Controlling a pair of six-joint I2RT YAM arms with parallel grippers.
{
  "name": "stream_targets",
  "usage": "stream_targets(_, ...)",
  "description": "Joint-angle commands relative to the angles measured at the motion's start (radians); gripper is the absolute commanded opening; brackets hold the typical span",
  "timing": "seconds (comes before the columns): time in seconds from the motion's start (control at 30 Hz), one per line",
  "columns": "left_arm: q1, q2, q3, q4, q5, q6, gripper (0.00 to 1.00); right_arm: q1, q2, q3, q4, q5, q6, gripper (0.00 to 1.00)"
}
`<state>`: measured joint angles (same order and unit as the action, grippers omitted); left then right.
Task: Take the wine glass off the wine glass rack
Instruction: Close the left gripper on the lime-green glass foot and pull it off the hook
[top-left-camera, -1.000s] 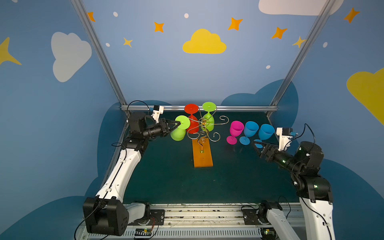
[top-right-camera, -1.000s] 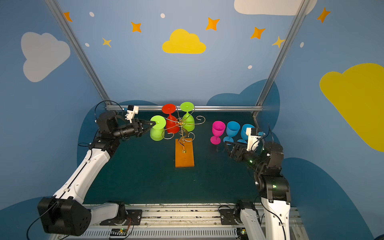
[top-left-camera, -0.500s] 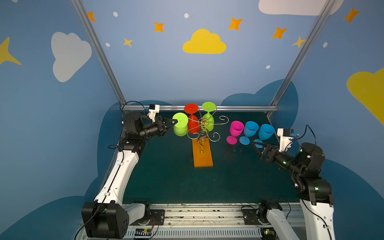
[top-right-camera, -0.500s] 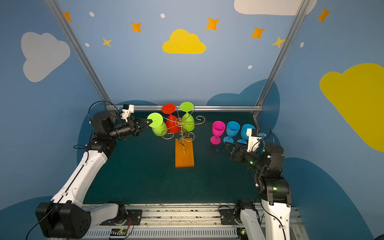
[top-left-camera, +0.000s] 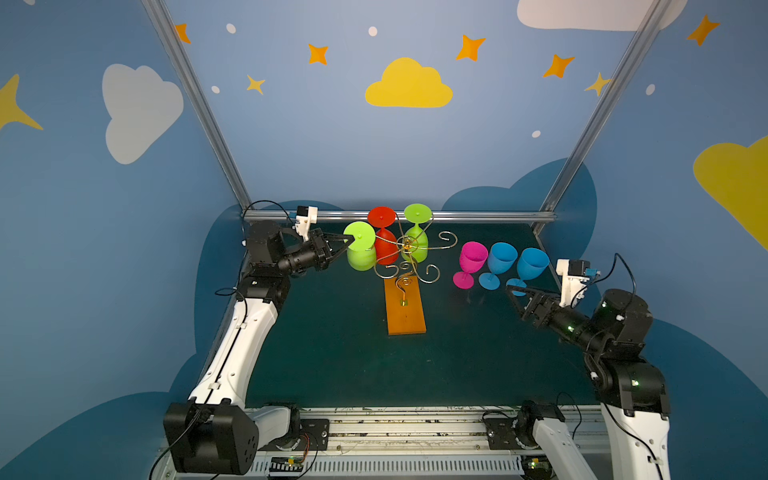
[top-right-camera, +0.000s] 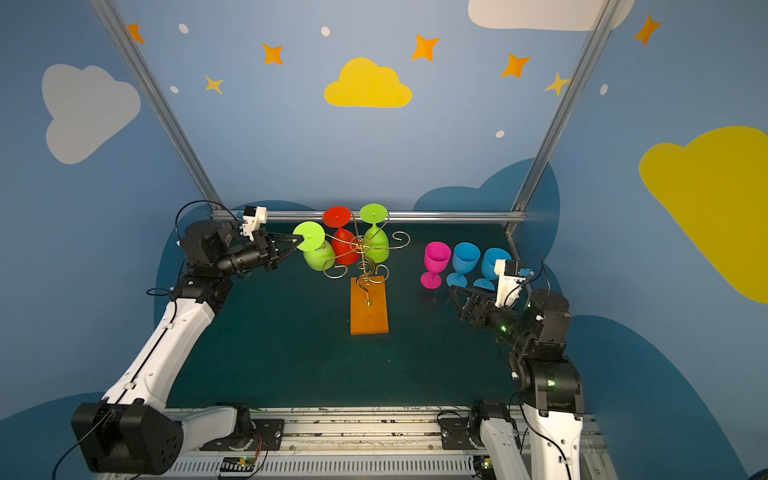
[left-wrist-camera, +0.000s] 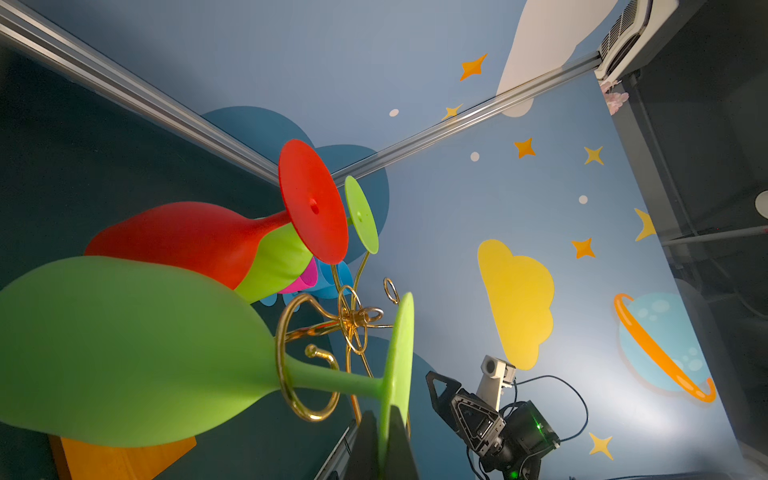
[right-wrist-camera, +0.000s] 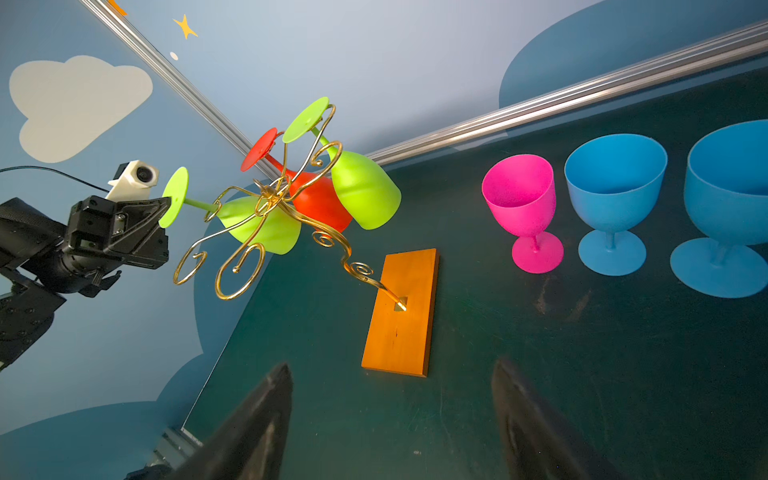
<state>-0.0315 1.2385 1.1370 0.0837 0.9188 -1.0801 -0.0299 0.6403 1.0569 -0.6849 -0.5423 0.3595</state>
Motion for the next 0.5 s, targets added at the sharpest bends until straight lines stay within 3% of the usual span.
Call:
stream_targets(0.0,-0.010,0.018,0.038,0.045,-0.024,-0.003,0.03,0.003,-0.011,0.022,-0.016,0.006,-0.002,0.75)
stream_targets(0.47,-0.055,0.092,0.084,0.082,-0.054,-0.024,0.03,0.003,-0.029,0.022,-0.030,0.005,0.002,0.75)
